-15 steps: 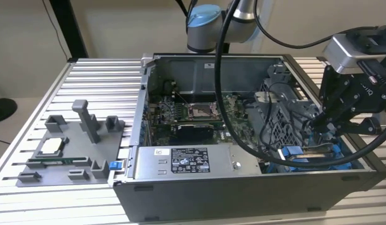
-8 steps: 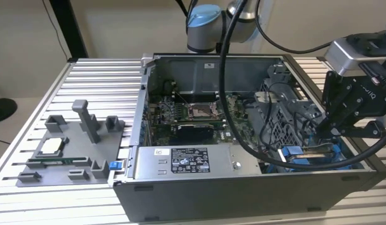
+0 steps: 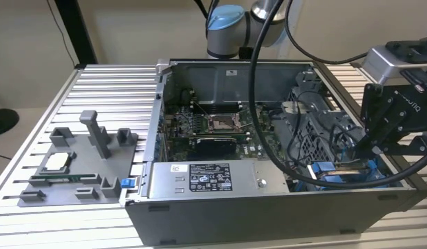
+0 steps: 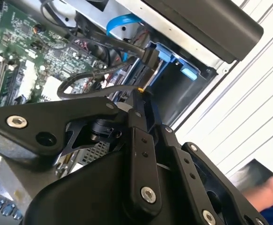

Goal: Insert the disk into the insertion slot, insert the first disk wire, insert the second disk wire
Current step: 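Insert the first disk wire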

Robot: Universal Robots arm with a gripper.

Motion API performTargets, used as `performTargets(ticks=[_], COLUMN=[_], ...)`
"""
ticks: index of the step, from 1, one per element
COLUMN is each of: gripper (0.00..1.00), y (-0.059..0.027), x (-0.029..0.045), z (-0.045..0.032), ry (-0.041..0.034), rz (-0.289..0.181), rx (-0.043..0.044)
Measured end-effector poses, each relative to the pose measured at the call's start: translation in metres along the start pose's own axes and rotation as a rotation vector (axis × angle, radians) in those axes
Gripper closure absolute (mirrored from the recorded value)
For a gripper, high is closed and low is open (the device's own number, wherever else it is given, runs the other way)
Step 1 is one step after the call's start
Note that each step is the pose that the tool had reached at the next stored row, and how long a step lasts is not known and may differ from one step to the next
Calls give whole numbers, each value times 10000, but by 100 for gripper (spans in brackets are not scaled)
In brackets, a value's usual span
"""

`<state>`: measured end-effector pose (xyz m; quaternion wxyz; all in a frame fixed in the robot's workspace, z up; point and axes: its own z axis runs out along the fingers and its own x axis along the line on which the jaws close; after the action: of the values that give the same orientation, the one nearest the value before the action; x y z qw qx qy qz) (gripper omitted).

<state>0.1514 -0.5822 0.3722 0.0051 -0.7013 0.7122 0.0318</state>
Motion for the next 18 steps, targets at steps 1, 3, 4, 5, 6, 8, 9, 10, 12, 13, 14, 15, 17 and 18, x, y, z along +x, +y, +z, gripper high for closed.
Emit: performTargets(ticks=[1, 3, 4, 5, 6, 8, 9, 10, 12, 13, 14, 15, 17, 18], gripper=[100, 100, 100, 100, 100, 100, 100, 100, 100, 100, 100, 100, 100, 100], y=[-1, -2, -3, -3, -3, -3, -3, -3, -3, -3, -3, -3, -3, -3], x=[-6, -15, -16, -15, -15, -16, -16, -16, -16, -16, -16, -16, -18, -20], z=[12, 26, 27, 27, 27, 26, 27, 27, 27, 27, 26, 27, 35, 41], ry=[29, 70, 72, 77, 80, 87, 89, 93, 99, 103, 106, 106, 105, 106], rz=[19, 49, 50, 51, 53, 55, 56, 57, 59, 60, 61, 61, 61, 61], rx=[1, 3, 3, 4, 4, 4, 4, 4, 4, 4, 5, 5, 4, 5])
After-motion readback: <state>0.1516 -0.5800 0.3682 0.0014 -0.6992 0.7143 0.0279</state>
